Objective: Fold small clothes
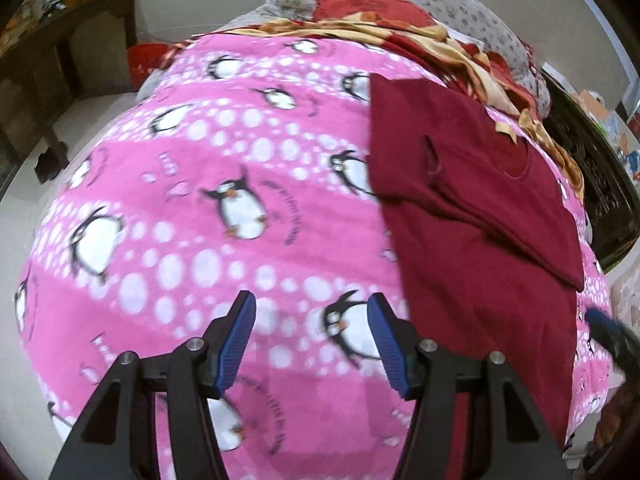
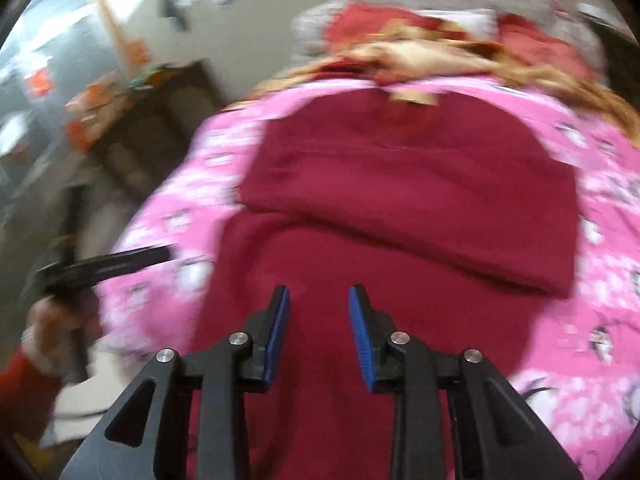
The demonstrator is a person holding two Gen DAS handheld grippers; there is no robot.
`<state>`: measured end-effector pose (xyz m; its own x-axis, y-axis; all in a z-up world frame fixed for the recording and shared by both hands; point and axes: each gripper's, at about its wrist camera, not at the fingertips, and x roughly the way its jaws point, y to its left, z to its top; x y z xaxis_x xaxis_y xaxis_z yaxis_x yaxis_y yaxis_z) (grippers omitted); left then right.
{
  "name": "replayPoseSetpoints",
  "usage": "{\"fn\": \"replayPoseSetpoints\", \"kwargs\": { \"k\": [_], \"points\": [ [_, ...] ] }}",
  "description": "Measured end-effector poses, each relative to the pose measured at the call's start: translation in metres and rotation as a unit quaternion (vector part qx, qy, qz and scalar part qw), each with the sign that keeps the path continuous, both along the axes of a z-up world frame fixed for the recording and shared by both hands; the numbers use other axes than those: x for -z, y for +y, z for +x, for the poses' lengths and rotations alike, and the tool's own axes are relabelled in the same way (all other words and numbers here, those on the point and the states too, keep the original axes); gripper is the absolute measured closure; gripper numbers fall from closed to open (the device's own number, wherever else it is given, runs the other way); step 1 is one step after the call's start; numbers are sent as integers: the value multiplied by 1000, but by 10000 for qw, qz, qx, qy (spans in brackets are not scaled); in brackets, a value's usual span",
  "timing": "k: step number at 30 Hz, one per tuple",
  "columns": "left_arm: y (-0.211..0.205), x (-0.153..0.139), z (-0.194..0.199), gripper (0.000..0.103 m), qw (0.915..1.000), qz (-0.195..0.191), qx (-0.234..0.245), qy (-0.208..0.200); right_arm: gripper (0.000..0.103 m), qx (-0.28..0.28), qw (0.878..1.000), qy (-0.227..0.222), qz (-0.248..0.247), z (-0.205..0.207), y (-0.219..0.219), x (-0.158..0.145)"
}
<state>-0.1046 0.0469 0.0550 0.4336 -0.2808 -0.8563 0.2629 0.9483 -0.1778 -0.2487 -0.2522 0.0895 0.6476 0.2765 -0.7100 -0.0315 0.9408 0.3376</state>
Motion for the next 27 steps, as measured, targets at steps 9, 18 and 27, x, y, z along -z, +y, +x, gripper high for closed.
{"fn": "replayPoseSetpoints", "kwargs": {
  "k": [9,18,27],
  "points": [
    [33,-15,-8,42,9998,-113,-145,-1,59,-1063,9922,565,-308,1,66,34],
    [47,-49,-27,34,9993,-10,92,-354,78,-1419,9838,917,-602,4,82,55],
    [66,-63,-30,34,9987,-273,-63,-418,86,-2416,9693,370,253,9,166,26]
  ]
}}
